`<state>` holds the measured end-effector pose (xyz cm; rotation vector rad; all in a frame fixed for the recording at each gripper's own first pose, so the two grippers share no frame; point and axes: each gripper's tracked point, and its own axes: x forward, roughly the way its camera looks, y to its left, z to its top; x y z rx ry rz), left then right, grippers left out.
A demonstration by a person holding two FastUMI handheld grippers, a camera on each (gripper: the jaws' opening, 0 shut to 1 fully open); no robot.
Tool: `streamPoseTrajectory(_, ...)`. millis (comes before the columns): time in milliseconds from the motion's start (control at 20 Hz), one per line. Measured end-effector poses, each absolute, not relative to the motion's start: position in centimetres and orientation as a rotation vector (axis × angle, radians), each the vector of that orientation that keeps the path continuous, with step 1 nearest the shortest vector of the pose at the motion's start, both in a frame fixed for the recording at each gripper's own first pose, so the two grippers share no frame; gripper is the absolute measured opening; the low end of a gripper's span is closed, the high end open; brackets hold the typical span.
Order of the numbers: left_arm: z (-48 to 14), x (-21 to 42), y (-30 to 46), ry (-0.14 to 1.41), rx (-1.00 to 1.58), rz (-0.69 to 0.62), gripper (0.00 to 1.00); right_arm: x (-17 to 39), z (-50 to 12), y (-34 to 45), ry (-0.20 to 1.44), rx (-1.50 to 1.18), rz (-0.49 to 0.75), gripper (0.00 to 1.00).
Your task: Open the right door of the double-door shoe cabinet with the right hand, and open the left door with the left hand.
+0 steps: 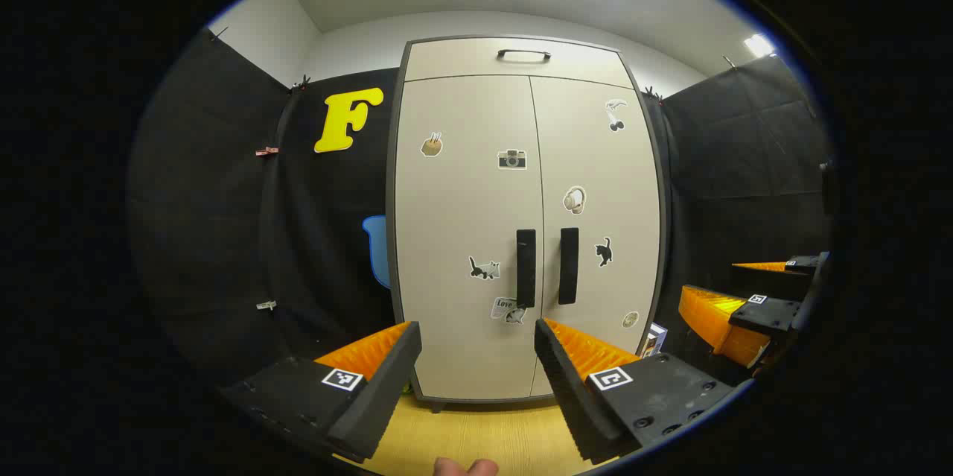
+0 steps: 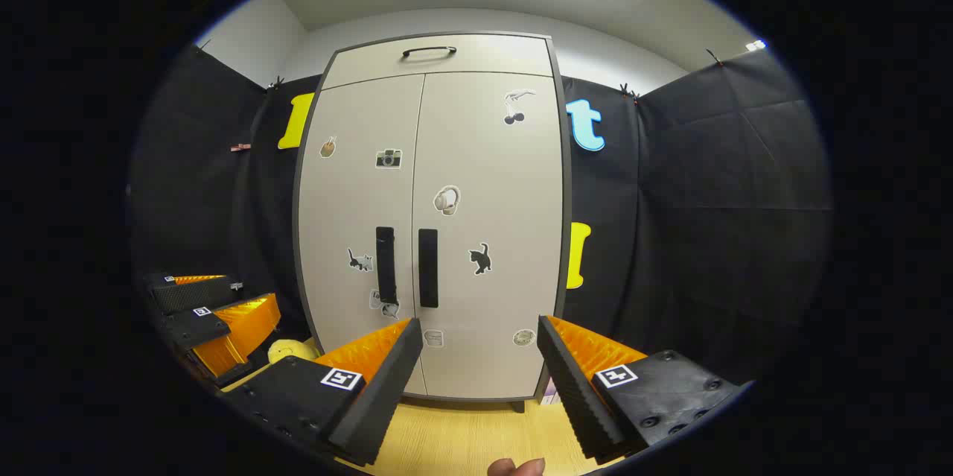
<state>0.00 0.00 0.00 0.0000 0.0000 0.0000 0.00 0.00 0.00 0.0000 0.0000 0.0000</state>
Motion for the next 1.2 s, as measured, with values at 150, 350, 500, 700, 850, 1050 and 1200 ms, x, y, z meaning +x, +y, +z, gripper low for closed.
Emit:
streamPoseTrajectory(150, 0.0, 0.0, 0.3, -0.004, -0.001, 0.002, 0.94, 0.0, 0.1, 0.3, -0.005, -0.004, 0.0, 0.98)
streamPoseTrajectory(350, 0.0, 0.0, 0.8, -0.006, -0.004, 0.003, 0.94, -0.1, 0.1, 0.9, -0.003, -0.001, 0.006, 0.98)
streamPoseTrajectory(500, 0.0, 0.1, 1.0, -0.007, -0.005, 0.0, 0.94, 0.0, -0.1, 1.0, 0.001, 0.0, 0.002, 0.98)
streamPoseTrajectory(700, -0.2, 0.2, 1.4, -0.006, -0.007, -0.001, 0.94, -0.1, -0.2, 1.5, 0.006, 0.001, 0.007, 0.98)
streamPoseTrajectory(850, -0.4, 0.2, 1.8, -0.006, -0.006, -0.003, 0.94, 0.4, -0.2, 2.2, 0.003, 0.001, 0.011, 0.98)
streamPoseTrajectory(1050, -1.0, 0.4, 2.8, 0.001, -0.007, 0.007, 0.94, 3.0, 0.0, 3.7, 0.015, 0.005, 0.032, 0.98)
streamPoseTrajectory(1200, -1.5, 0.5, 3.8, 0.002, 0.009, 0.02, 0.94, 6.2, 0.8, 5.0, 0.0, 0.043, 0.041, 0.98)
